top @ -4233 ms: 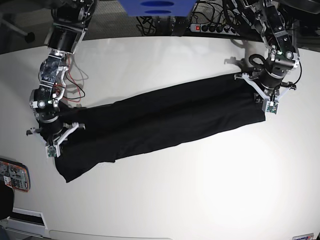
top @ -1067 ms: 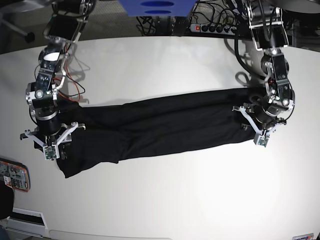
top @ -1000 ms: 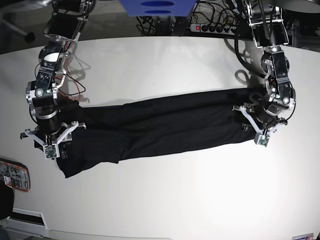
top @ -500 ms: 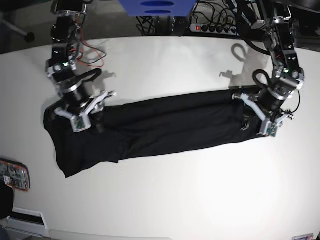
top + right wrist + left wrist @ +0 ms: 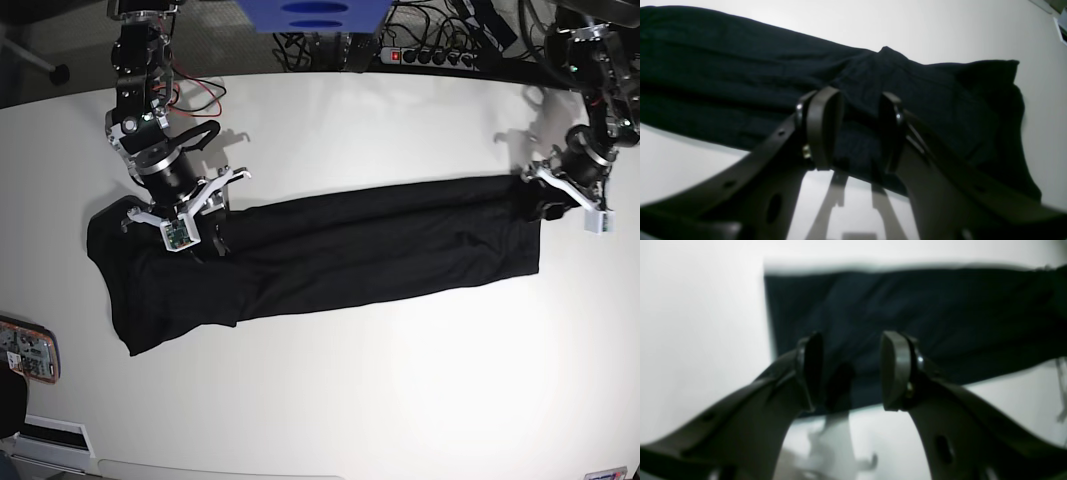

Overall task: Fold the T-shirt properly
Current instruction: 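Release the left gripper and reposition it at the folded shirt's end, then grasp the folded shirt's ends and fold the left end toward the right gripper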

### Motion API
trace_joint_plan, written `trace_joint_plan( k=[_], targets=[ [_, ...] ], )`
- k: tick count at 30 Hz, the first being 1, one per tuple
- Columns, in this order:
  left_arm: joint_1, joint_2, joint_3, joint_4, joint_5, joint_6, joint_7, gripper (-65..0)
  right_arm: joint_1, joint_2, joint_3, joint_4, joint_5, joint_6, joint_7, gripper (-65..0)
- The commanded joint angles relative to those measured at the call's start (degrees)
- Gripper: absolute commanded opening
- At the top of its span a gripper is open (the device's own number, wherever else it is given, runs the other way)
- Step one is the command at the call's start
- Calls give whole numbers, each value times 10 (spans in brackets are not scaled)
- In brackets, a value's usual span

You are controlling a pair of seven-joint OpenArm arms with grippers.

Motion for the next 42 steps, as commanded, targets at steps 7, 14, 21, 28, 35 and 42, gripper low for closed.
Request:
trace_joint_plan(
  k=[7, 14, 21, 28, 35, 42],
  targets=[
    [-7, -66, -5, -60, -111, -26, -15, -377, 4, 3, 2, 16, 7, -2, 17, -437],
    [-29, -83, -5, -123, -110, -100, -14, -378, 4, 3, 4, 16, 7, -2, 17, -437],
    [-87, -88, -33, -223, -109, -100, 30, -377, 4, 3, 5, 16, 7, -2, 17, -437],
    [-103, -86, -31, -259, -109, -100, 33, -377, 3, 3, 5, 16, 7, -2, 17, -437],
    [-108, -54, 11, -259, -109, -100, 33, -378, 3, 3, 6, 16, 7, -2, 17, -437],
    [-113, -26, 11, -259, -44, -100, 32, -379, 3, 3, 6, 16, 7, -2, 17, -437]
  ],
)
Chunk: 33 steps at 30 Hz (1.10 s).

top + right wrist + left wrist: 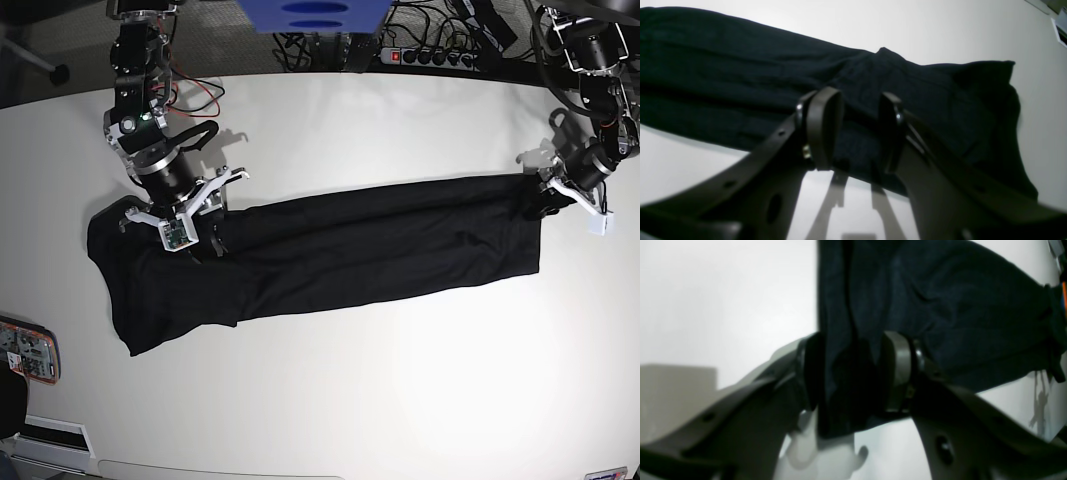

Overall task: Fold the T-shirt properly
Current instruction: 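Grasp the folded shirt's ends and fold the left end toward the right gripper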

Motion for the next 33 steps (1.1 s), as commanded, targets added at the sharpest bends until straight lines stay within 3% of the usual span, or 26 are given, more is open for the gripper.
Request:
trace_joint_plan(
  k=[1, 6, 13, 18, 21, 28, 33],
  targets=[
    [-1, -3, -1, 6, 10, -1, 2, -379, 4, 2, 2, 13, 6, -2, 17, -437],
    [-1, -7, -4, 7, 13, -1, 2, -379, 4, 2, 2, 13, 6, -2, 17, -437],
    [-2, -52, -4, 7, 13, -1, 2, -379, 4, 2, 2, 13, 6, -2, 17, -437],
    [-3, -56, -4, 7, 13, -1, 1, -379, 1, 2, 2, 13, 6, -2, 17, -437],
    [-10, -47, -1, 7, 14, -1, 1, -379, -16, 2, 2, 13, 6, -2, 17, -437],
    [-19, 27, 9, 5, 78, -1, 2, -379, -25, 2, 2, 13, 6, -2, 17, -437],
    [-19, 53, 9, 7, 89, -1, 2, -381, -27, 2, 23, 13, 6, -2, 17, -437]
  ],
)
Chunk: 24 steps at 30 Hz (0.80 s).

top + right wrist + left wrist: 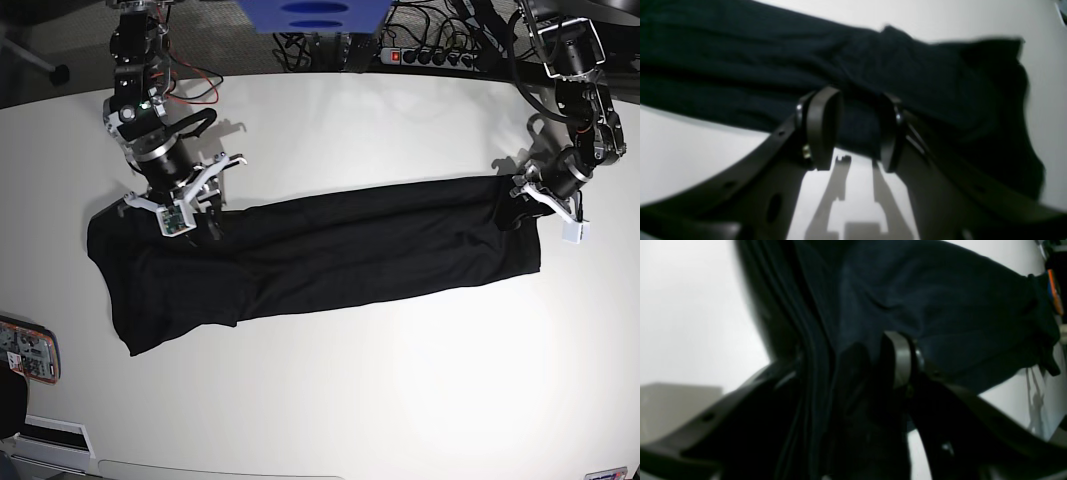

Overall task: Fold the T-shirt properly
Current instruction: 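Grasp the folded shirt's ends and fold the left end toward the right gripper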

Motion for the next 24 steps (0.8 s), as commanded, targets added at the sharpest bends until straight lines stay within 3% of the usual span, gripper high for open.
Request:
trace_joint_plan(
  k=[1, 4, 7, 15, 24],
  targets=[
    [2, -2, 0, 1, 28, 8, 26, -383, 5, 4, 2, 13, 7, -2, 19, -437],
    [2, -4, 0, 1, 27, 8, 26, -440, 4, 4, 9, 13, 7, -2, 19, -437],
    [2, -6, -3, 1, 27, 8, 26, -641, 4, 4, 10, 13, 7, -2, 19, -437],
    [-13, -24, -22, 1, 29, 11, 25, -650, -3, 4, 9, 14, 7, -2, 19, -437],
    [-34, -89, -100, -7, 30, 11, 25, -650, -19, 4, 9, 17, 7, -2, 20, -437]
  ],
)
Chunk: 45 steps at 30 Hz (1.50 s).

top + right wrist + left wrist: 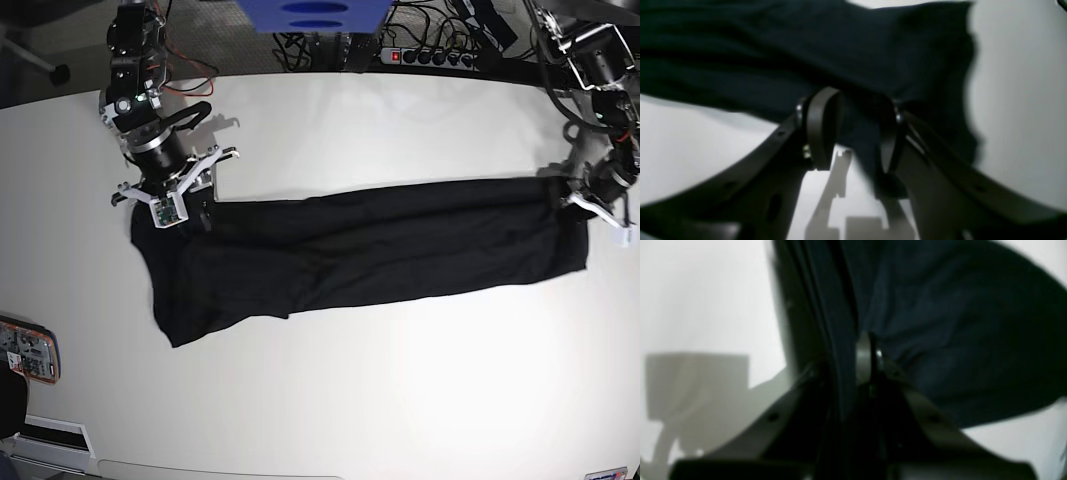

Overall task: Fold the T-shirt properly
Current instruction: 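Grasp the folded shirt's ends and fold the left end toward the right gripper, then push the left gripper's held end inward along the strip toward the right gripper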

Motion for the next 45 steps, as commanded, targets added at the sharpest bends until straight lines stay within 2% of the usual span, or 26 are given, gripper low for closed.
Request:
trace_joint_plan(
  k=[1, 4, 9, 12, 18, 24, 28, 35, 41, 45],
  targets=[
    [-8, -28, -12, 2, -7, 0, -13, -650, 1, 4, 2, 13, 6, -2, 15, -437],
    [-11, -60, -13, -18, -8, 0, -13, -650, 0, 4, 2, 13, 6, -2, 15, -437],
    [-8, -57, -12, 1, -11, 0, -9, -650, -9, 4, 2, 13, 6, -2, 15, -437],
    [-3, -17, -10, 59, -10, 0, -1, -650, -11, 4, 2, 13, 6, -2, 15, -437],
    [17, 85, -12, 246, -11, 1, 117, -650, -11, 4, 2, 13, 6, -2, 15, -437],
    [14, 169, -11, 360, -7, 1, 184, -650, -11, 4, 2, 13, 6, -2, 15, -437],
    [-2, 198, 3, 369, -6, 1, 190, -650, -11, 4, 2, 13, 6, -2, 15, -437],
    [-4, 217, 77, 362, 31, 1, 185, -650, -9, 4, 2, 13, 6, -2, 15, -437],
    [-20, 260, 81, 360, 78, 1, 183, -650, -9, 4, 2, 13, 6, -2, 15, -437],
    [-35, 268, 85, 360, 107, 1, 183, -650, -11, 4, 2, 13, 6, -2, 15, -437]
  ],
)
